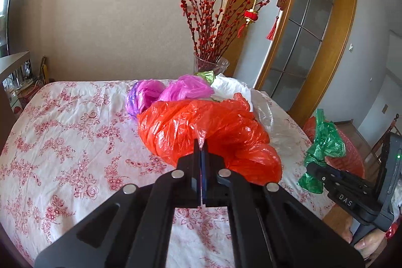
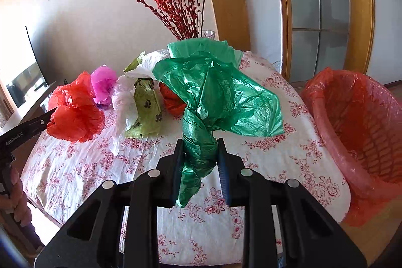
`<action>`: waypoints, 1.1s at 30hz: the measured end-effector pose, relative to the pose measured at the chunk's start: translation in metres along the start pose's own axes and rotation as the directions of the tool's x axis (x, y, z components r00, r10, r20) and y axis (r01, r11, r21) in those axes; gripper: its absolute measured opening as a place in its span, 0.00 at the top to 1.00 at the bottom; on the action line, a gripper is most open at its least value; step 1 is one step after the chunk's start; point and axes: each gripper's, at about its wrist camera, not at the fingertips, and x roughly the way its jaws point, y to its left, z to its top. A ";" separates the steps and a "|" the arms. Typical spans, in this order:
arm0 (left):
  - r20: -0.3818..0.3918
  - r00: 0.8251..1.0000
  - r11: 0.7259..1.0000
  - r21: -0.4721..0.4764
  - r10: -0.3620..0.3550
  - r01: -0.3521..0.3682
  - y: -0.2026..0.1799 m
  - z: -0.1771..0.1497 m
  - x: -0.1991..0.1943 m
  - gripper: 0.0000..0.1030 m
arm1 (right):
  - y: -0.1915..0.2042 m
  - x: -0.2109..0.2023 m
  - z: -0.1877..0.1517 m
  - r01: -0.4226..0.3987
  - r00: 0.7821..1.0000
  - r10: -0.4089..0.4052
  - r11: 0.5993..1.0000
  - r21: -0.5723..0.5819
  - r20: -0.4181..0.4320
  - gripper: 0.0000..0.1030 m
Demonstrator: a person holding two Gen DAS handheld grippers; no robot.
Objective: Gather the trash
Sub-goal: 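Grasp the large orange bag with the left tool while the right tool holds the green bag, then carry the orange and green bags over the red bin with both tools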
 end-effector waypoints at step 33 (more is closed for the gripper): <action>-0.064 0.970 0.960 0.145 -0.233 0.240 -0.147 0.009 0.045 0.98 | -0.120 -0.063 0.015 0.198 0.969 -0.218 0.966 0.166 0.112 0.74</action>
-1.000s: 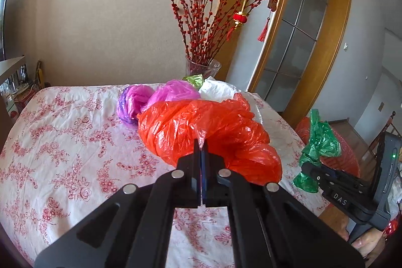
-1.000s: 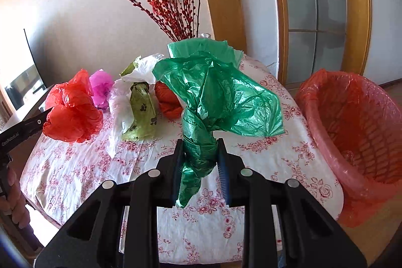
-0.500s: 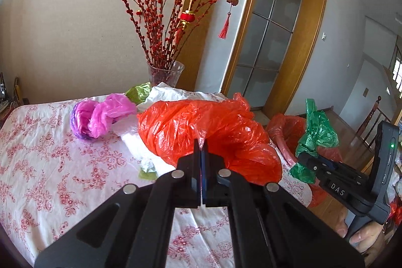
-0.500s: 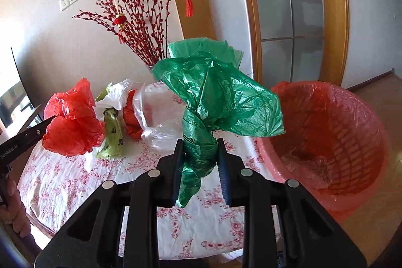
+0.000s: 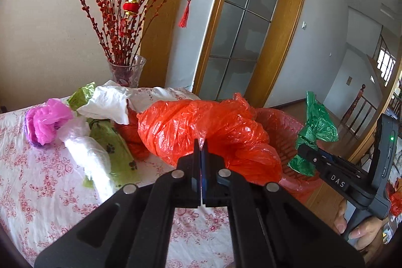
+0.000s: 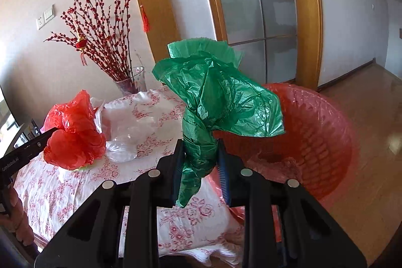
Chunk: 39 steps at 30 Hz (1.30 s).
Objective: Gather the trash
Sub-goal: 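Carry the orange and green bags over the red bin with both tools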
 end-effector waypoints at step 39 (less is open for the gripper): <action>-0.166 0.956 0.965 0.061 -0.243 0.256 -0.144 0.006 0.155 0.98 | -0.119 0.004 0.033 0.185 0.978 -0.194 0.975 0.120 0.072 0.73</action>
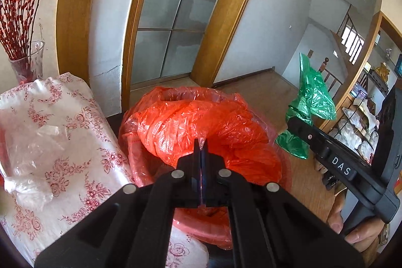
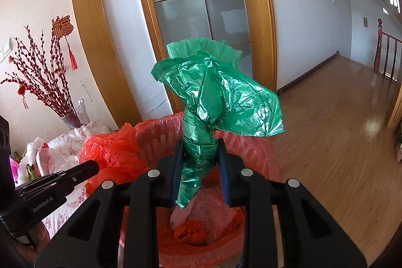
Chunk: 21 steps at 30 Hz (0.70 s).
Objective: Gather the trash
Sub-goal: 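Carry the orange and green bags over the red bin with both tools, then open both tools over the red bin to drop the bags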
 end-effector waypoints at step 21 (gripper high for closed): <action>0.033 0.979 0.978 -0.072 0.201 -0.198 0.056 -0.030 -0.072 0.54 | 0.020 -0.010 -0.022 0.022 1.000 -0.023 0.998 -0.052 -0.009 0.30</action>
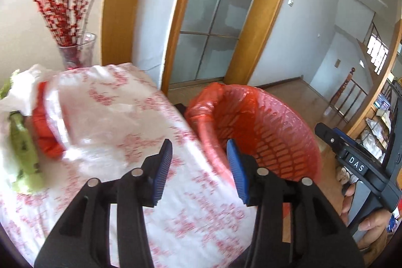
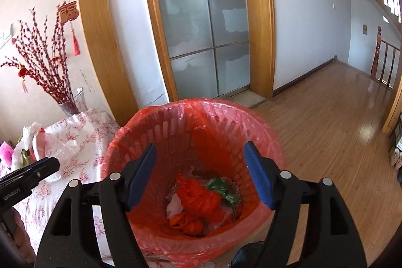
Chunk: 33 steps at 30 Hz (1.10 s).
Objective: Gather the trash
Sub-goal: 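Open both tools over the red bin to drop the bags, then move both open tools back over the table toward the remaining bags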
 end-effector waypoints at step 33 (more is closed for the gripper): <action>0.078 0.889 0.865 -0.281 0.451 -0.415 0.199 -0.059 -0.173 0.40 | 0.253 0.025 -0.037 -0.405 0.909 0.362 0.886 -0.227 -0.208 0.49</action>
